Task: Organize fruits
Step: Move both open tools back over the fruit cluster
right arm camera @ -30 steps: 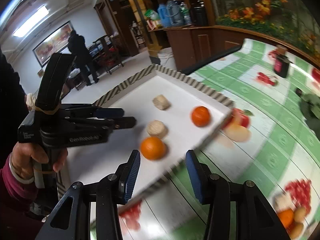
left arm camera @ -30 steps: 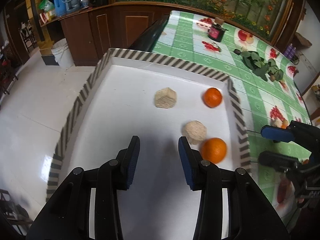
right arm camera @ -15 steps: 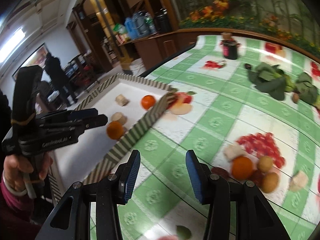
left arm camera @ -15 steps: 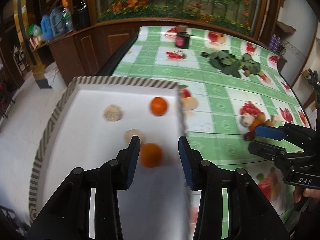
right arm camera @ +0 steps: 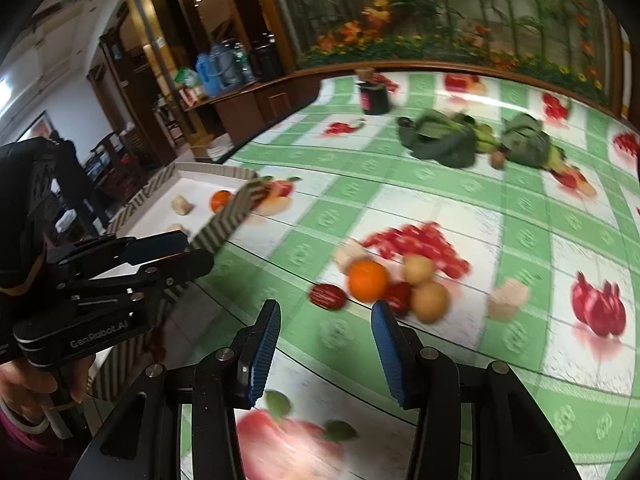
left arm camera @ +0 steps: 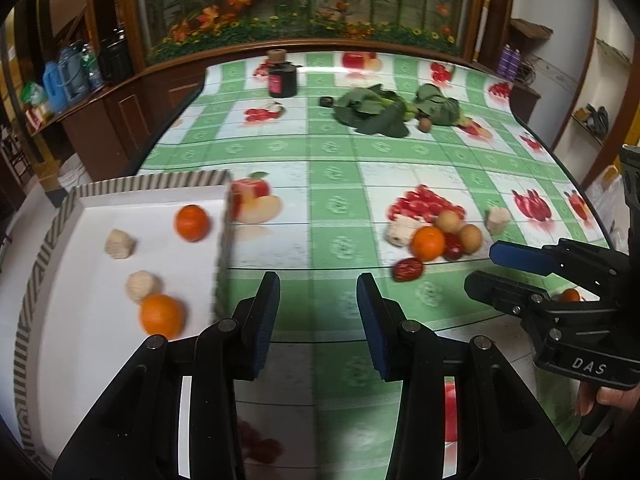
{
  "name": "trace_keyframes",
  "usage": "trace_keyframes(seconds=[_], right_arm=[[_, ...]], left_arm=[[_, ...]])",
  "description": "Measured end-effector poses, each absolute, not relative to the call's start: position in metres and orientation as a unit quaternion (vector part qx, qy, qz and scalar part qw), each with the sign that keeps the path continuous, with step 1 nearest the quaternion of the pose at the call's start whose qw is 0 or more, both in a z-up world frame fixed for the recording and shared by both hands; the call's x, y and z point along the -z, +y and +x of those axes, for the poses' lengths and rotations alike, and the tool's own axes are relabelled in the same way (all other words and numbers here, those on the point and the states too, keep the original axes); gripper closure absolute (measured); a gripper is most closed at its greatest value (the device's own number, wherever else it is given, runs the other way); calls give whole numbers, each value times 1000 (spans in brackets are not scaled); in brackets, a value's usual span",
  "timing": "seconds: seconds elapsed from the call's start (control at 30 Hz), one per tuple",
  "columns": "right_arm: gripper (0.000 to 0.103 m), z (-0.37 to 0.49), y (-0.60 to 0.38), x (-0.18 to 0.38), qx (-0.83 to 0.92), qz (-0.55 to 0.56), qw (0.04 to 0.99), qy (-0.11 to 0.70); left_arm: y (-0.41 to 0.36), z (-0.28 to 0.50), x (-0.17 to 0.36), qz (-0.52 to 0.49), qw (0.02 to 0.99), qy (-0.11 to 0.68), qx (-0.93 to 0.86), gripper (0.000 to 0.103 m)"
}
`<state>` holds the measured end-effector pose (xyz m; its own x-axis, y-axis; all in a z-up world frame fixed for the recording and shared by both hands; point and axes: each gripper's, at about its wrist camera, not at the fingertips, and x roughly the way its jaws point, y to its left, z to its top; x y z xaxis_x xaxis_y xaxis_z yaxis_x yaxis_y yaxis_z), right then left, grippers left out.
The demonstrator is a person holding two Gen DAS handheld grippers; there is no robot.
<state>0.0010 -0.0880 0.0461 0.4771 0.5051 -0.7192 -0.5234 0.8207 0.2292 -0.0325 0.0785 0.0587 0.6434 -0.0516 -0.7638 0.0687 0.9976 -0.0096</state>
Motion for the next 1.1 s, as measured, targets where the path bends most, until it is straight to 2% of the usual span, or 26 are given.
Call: trace_keyframes(seconds=[0.5, 1.1], right_arm=[[57, 3, -152, -27, -245, 12, 867, 434], [57, 30, -136, -20, -266, -25, 859, 437]], left_arm=[[36, -20, -39, 21, 893, 444, 66, 63], [30, -7, -24, 17, 884, 463, 70, 63]])
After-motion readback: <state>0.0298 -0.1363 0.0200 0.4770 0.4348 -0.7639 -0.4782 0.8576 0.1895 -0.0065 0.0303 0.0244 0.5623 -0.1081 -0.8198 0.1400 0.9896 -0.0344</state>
